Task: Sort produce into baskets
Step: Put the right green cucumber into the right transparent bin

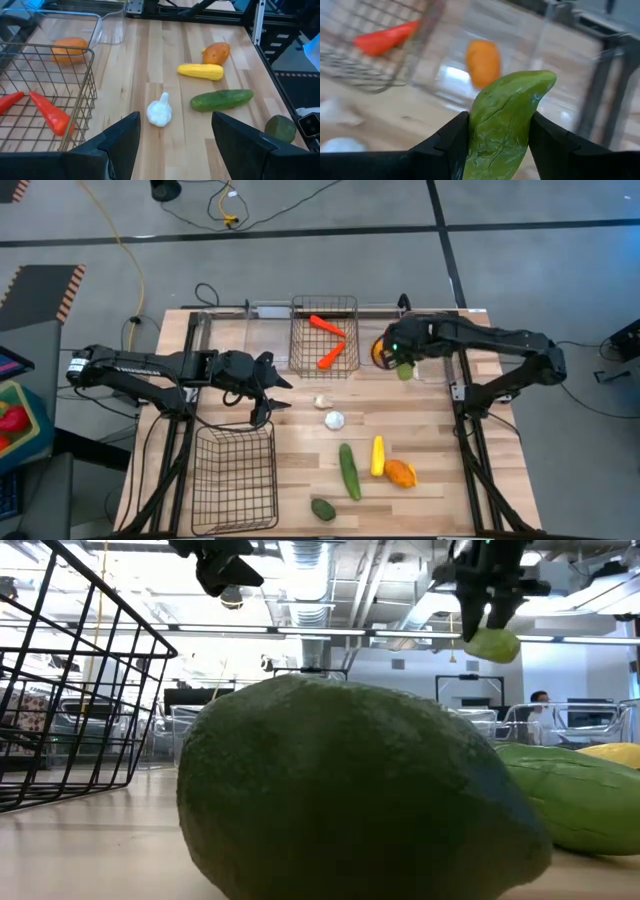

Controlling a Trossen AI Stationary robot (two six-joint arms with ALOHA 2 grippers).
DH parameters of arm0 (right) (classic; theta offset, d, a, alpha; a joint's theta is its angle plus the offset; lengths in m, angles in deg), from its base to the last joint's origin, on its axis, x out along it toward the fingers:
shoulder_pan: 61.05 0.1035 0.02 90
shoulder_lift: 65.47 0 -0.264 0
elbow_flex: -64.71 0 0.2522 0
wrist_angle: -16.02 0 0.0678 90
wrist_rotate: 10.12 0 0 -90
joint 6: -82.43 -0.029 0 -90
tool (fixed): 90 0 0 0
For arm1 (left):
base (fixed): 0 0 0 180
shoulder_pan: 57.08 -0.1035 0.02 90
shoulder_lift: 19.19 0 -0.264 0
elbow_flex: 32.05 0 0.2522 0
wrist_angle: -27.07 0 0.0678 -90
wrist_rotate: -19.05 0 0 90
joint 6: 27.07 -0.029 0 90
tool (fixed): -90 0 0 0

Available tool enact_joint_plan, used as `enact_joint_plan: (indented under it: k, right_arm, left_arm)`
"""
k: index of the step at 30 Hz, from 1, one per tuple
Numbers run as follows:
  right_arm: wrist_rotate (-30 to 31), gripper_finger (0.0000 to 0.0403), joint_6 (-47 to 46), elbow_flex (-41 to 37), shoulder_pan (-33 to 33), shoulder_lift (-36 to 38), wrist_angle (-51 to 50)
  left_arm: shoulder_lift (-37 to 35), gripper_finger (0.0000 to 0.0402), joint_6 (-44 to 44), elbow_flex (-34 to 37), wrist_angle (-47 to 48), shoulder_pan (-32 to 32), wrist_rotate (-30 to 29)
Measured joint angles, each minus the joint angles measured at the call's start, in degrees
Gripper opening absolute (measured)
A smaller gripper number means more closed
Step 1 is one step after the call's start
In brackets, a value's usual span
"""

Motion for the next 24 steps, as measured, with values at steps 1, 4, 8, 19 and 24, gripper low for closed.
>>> enact_joint_plan:
  k: [1, 4, 8, 19, 24]
  right_arm:
    - [0.0, 0.0207, 1.5, 0.0, -1.5, -0.2, -0.3]
    - [0.0, 0.0207, 5.3, 0.0, -5.3, -0.9, -1.2]
    - [-0.1, 0.0207, 9.1, 0.0, -9.3, -1.6, -2.4]
    - [-3.6, 0.0224, 16.6, 0.0, -14.1, -5.2, -3.3]
    - [-3.7, 0.0253, 17.8, 0.0, -14.6, -8.1, -4.4]
  left_arm:
    - [0.0, 0.0234, 0.0, 0.0, 0.0, 0.0, 0.0]
    - [0.0, 0.0234, 0.0, 0.0, 0.0, 0.0, 0.0]
    - [0.0, 0.0234, 0.0, 0.0, 0.0, 0.0, 0.0]
    - [0.0, 0.0234, 0.0, 0.0, 0.0, 0.0, 0.0]
    - [0.0, 0.0234, 0.0, 0.0, 0.0, 0.0, 0.0]
